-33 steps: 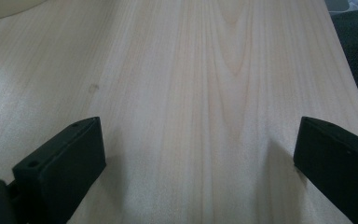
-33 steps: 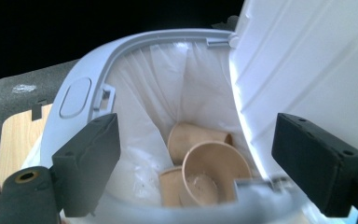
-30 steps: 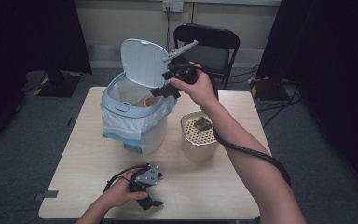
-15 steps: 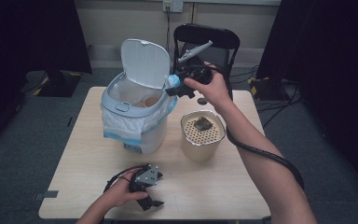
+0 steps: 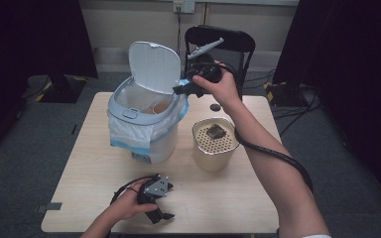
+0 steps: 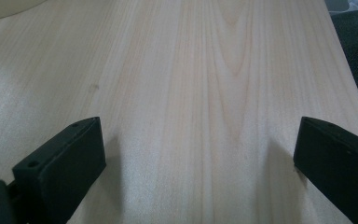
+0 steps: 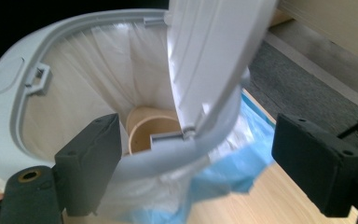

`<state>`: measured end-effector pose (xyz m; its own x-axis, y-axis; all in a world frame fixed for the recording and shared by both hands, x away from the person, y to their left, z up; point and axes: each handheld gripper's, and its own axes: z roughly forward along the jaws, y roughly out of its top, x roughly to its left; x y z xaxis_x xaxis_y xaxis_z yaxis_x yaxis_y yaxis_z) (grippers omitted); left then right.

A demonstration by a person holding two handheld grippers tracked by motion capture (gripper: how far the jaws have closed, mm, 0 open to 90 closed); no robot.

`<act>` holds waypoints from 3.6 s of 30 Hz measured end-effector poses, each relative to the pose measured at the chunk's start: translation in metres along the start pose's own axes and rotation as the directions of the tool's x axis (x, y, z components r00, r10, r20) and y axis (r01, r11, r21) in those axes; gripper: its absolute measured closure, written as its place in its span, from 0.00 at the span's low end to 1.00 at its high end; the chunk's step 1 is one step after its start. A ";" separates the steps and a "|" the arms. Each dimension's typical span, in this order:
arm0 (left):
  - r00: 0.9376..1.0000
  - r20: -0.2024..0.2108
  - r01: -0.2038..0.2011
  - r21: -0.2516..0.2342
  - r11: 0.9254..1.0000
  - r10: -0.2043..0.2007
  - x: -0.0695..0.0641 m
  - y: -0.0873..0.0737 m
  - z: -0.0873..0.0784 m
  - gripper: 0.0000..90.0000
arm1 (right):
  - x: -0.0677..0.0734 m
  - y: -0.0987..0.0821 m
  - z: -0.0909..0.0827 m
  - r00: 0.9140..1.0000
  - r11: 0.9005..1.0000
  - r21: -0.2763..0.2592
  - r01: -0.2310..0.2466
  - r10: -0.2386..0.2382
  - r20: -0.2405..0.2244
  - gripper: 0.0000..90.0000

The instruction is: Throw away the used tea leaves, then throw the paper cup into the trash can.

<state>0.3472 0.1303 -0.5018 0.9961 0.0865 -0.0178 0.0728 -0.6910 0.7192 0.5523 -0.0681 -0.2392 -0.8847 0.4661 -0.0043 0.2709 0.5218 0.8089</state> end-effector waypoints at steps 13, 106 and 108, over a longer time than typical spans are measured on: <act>1.000 0.002 0.002 -0.002 1.000 -0.002 0.000 0.000 0.000 0.02 | 0.013 0.010 0.014 0.998 0.999 -0.023 0.025 -0.026 -0.064 0.19; 1.000 0.004 0.003 0.001 1.000 -0.003 0.000 0.000 0.000 0.02 | 0.072 0.026 0.031 0.973 0.994 -0.028 0.103 -0.106 -0.206 0.16; 1.000 0.004 0.004 0.001 1.000 -0.004 0.000 0.000 0.000 0.02 | 0.073 0.025 0.033 0.972 0.995 -0.029 0.100 -0.104 -0.212 0.16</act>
<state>0.3469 0.1303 -0.5017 0.9960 0.0865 -0.0232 0.0768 -0.6915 0.7183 0.5072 0.0020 -0.2386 -0.9684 0.2469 0.0365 0.1700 0.5452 0.8209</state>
